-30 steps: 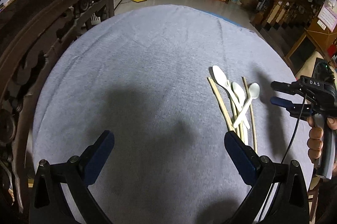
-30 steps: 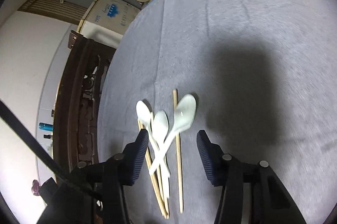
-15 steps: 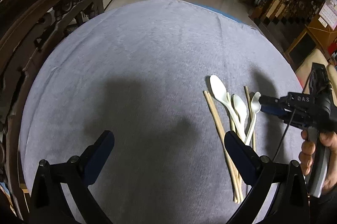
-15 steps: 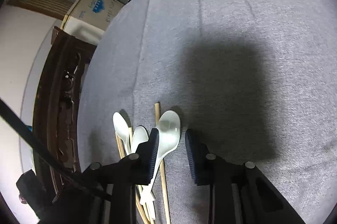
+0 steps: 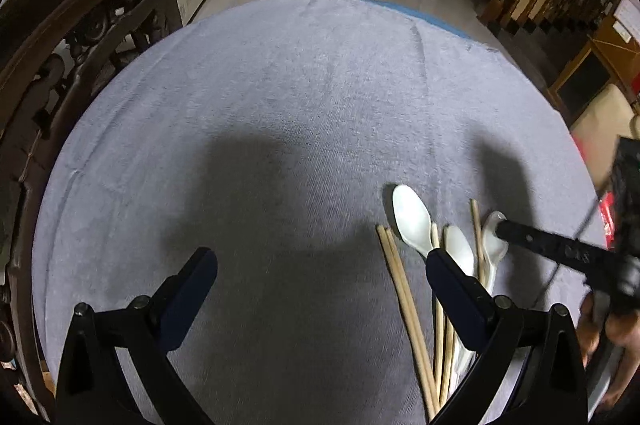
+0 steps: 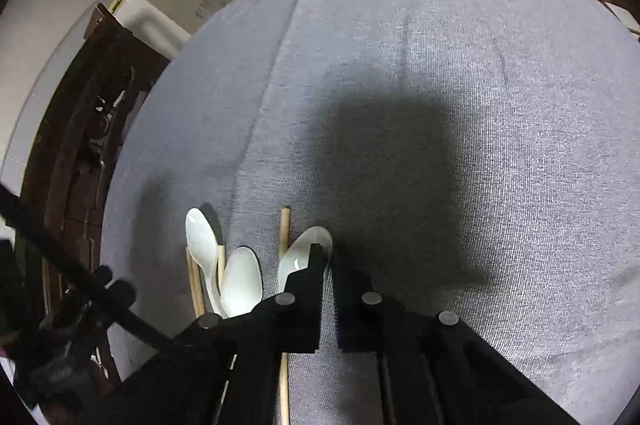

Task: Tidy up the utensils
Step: 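Lower the right gripper onto a white plastic spoon and close it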

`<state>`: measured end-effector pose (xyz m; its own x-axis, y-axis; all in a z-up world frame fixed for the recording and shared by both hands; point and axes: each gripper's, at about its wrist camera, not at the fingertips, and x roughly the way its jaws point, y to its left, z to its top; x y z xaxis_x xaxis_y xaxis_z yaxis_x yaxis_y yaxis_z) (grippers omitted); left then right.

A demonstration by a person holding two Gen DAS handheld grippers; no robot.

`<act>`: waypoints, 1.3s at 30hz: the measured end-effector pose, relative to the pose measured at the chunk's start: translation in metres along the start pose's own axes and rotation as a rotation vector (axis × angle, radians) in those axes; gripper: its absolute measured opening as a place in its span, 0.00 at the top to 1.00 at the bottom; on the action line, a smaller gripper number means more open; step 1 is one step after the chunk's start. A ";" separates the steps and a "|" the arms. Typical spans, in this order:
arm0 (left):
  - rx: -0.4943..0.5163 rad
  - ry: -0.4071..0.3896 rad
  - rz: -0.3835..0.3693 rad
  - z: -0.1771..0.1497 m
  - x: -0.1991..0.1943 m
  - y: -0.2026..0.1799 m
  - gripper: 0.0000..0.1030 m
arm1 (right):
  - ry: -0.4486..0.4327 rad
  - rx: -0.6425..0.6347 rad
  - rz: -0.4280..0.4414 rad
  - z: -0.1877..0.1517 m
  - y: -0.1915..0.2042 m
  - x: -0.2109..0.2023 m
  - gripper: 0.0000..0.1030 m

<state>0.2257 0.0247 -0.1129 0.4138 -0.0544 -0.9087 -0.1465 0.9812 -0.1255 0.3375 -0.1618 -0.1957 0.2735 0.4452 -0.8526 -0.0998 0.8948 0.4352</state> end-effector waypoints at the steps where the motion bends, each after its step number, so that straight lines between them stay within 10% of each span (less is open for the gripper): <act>1: -0.007 0.025 -0.006 0.005 0.006 -0.001 0.00 | -0.002 -0.001 0.006 -0.001 -0.002 -0.001 0.97; 14: -0.087 0.209 -0.177 0.051 0.052 -0.026 0.18 | -0.058 0.054 0.119 -0.017 -0.050 -0.038 0.98; 18: -0.095 0.268 -0.205 0.051 0.061 -0.034 0.44 | -0.061 0.057 0.138 -0.022 -0.055 -0.045 0.98; 25: -0.094 0.284 -0.211 0.054 0.063 -0.034 0.55 | -0.070 0.057 0.159 -0.025 -0.055 -0.048 0.98; 30: -0.093 0.289 -0.218 0.053 0.067 -0.035 0.92 | -0.069 0.063 0.158 -0.025 -0.058 -0.046 0.98; 39: -0.070 0.214 -0.251 0.053 0.063 -0.025 0.98 | -0.097 0.053 0.156 -0.024 -0.060 -0.054 0.98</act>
<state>0.3026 0.0069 -0.1460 0.2480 -0.3382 -0.9078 -0.1285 0.9173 -0.3768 0.3060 -0.2386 -0.1827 0.3502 0.5708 -0.7427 -0.0981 0.8108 0.5770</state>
